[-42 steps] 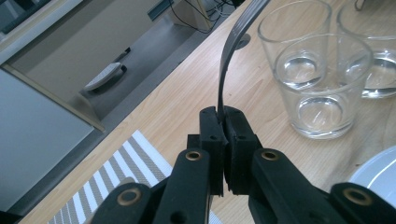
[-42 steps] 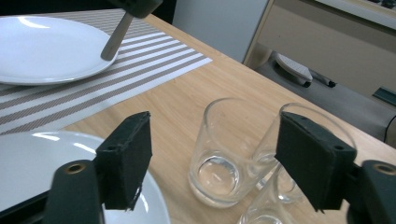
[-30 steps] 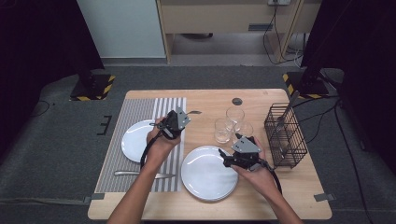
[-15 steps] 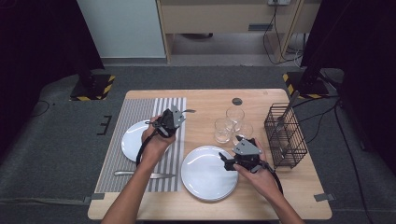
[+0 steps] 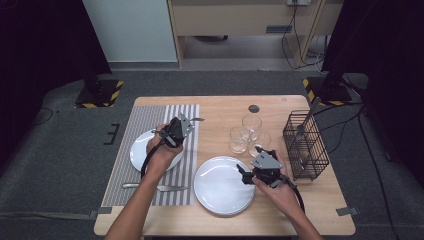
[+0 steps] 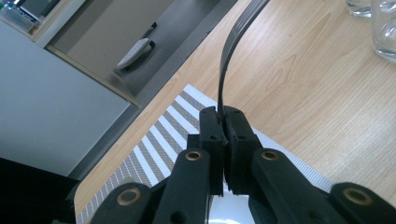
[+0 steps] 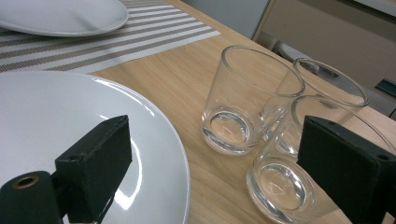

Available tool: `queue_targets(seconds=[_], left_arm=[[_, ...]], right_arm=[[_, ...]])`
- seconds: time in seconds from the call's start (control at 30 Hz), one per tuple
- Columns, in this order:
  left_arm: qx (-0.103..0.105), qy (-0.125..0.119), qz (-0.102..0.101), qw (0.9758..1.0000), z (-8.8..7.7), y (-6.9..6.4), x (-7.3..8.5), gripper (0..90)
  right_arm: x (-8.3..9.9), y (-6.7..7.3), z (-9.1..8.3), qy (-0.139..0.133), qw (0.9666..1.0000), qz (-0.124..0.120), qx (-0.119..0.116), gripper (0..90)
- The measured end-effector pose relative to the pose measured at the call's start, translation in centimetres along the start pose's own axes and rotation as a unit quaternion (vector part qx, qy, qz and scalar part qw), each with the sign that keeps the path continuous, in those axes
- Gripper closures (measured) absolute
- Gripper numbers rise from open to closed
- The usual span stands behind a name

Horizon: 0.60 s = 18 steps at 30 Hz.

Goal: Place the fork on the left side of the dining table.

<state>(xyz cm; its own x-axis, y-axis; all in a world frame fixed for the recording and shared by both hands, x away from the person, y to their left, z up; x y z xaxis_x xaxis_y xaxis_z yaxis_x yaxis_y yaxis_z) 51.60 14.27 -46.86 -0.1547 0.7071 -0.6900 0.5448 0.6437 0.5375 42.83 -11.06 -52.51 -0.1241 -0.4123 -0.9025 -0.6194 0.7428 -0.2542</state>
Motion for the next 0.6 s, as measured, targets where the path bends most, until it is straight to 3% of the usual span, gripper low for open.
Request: queue_targets(seconds=[0.6], left_arm=[[-0.005,0.01,-0.002,0.9999,-0.1,0.3,1.3,87.2]], right_arm=[[0.1,-0.1,0.0,-0.001,1.0,0.004,0.002,10.0]])
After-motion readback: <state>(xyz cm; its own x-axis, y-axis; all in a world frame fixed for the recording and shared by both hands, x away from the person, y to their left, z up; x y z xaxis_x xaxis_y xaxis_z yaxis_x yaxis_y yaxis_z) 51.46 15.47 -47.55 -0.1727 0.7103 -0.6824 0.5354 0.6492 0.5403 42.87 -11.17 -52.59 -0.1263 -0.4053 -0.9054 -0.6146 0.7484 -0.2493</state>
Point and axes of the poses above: each handheld gripper's, and its own axes: z roughly forward along the jaws, x roughly out of its underside, y roughly to its left, the point moved 7 cm from there along z, roughly forward along the jaws, and after that the axes turned 4 degrees about -y, right-handed, at the moved point
